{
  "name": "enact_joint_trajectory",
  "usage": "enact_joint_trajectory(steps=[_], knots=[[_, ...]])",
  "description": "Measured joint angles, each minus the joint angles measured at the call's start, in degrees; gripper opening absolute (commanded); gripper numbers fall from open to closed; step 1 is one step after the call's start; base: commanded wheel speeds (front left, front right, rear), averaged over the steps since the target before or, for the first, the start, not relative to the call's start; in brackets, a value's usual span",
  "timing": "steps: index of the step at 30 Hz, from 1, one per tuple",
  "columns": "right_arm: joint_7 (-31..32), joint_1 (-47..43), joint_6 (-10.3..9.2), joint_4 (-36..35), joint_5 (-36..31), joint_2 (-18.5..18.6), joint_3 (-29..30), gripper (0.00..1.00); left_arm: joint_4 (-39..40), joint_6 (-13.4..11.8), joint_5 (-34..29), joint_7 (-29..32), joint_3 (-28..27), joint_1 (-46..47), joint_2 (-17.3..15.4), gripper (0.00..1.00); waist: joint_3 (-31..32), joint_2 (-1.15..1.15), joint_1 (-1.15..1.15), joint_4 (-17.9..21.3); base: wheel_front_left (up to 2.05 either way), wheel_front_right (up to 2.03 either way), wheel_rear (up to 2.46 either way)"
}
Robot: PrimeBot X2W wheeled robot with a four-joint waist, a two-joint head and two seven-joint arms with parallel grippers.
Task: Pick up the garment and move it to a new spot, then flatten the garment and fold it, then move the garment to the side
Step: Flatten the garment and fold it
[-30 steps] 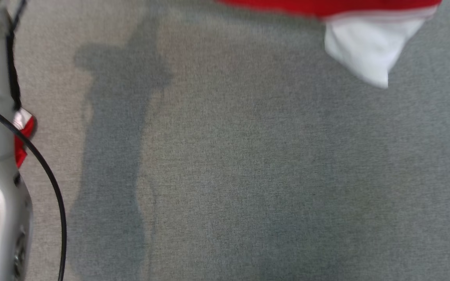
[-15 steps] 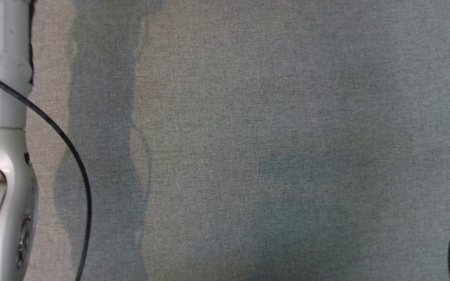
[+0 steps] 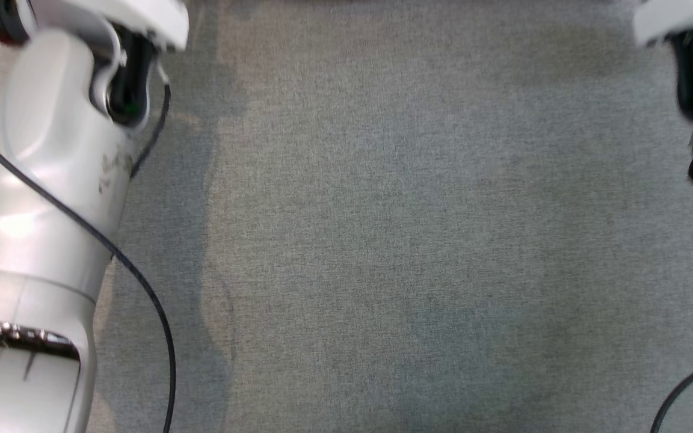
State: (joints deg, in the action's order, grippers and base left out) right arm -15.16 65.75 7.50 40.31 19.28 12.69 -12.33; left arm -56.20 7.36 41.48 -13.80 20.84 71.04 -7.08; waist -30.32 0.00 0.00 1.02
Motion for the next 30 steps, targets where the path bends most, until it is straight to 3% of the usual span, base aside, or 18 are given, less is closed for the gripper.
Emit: enact_joint_trajectory(steps=[11,19,30], knots=[[0.1,-13.1,0.0,10.4,7.9,2.9,-7.5,0.0,-6.9,0.1,-3.3,-0.9,8.6,-12.9,-1.6,0.0,8.4,0.0,0.0,-0.2,0.0,0.0,0.0],[6.4,-18.3,0.0,17.8,14.3,5.6,-13.3,0.0,-11.3,0.1,-8.4,-1.1,14.6,-19.1,-1.2,0.0,14.7,0.0,0.0,-0.8,0.0,0.0,0.0],[15.4,-26.1,0.02,15.3,21.3,10.6,-21.9,0.0,-14.2,-0.8,-14.4,-1.1,21.4,-26.0,-0.5,0.0,21.9,0.0,0.0,-1.6,0.0,0.0,0.0]])
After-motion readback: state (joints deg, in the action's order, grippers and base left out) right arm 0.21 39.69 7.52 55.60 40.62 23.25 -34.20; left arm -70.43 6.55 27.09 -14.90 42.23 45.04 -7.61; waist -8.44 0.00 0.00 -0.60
